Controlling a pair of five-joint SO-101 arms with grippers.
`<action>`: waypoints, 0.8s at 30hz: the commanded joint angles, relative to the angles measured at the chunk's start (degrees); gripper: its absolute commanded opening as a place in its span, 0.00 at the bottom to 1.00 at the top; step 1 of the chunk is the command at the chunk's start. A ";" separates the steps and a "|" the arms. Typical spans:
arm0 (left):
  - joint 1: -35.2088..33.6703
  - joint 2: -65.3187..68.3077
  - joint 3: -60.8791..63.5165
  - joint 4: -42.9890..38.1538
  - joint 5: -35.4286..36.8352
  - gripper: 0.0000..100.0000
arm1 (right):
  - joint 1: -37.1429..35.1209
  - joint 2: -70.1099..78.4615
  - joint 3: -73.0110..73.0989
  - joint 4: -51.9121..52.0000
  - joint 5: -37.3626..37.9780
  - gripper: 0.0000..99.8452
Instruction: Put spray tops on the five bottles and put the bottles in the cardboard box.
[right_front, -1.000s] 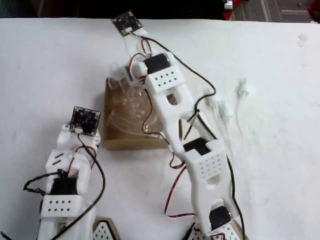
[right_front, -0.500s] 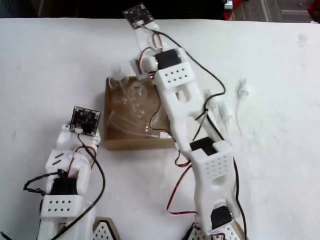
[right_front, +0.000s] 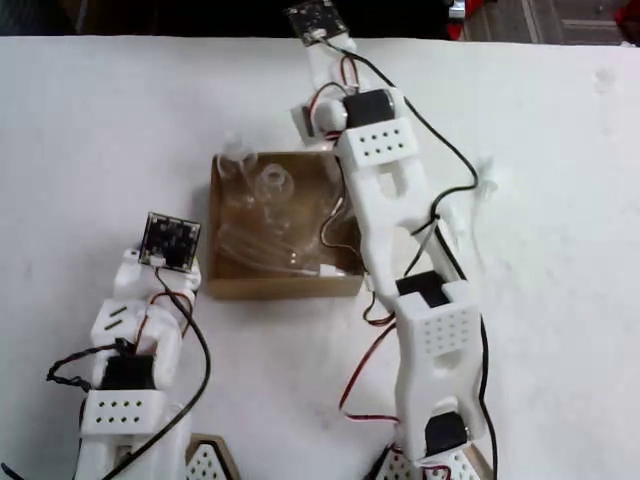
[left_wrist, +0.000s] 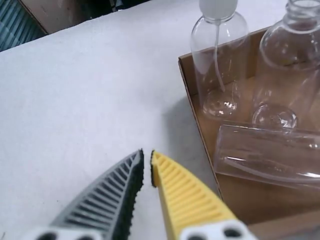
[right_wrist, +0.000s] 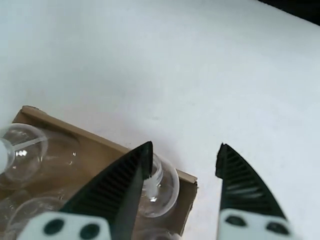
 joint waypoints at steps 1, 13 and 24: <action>-0.57 -0.84 -1.23 -1.58 -0.26 0.03 | 1.89 -3.74 -1.93 1.45 0.79 0.19; -0.48 -0.84 -1.23 -1.58 -0.26 0.03 | 2.15 -6.99 -1.49 6.29 0.79 0.19; -0.57 -0.84 -1.23 -1.58 -0.26 0.03 | 2.15 -7.43 -1.67 9.63 0.79 0.19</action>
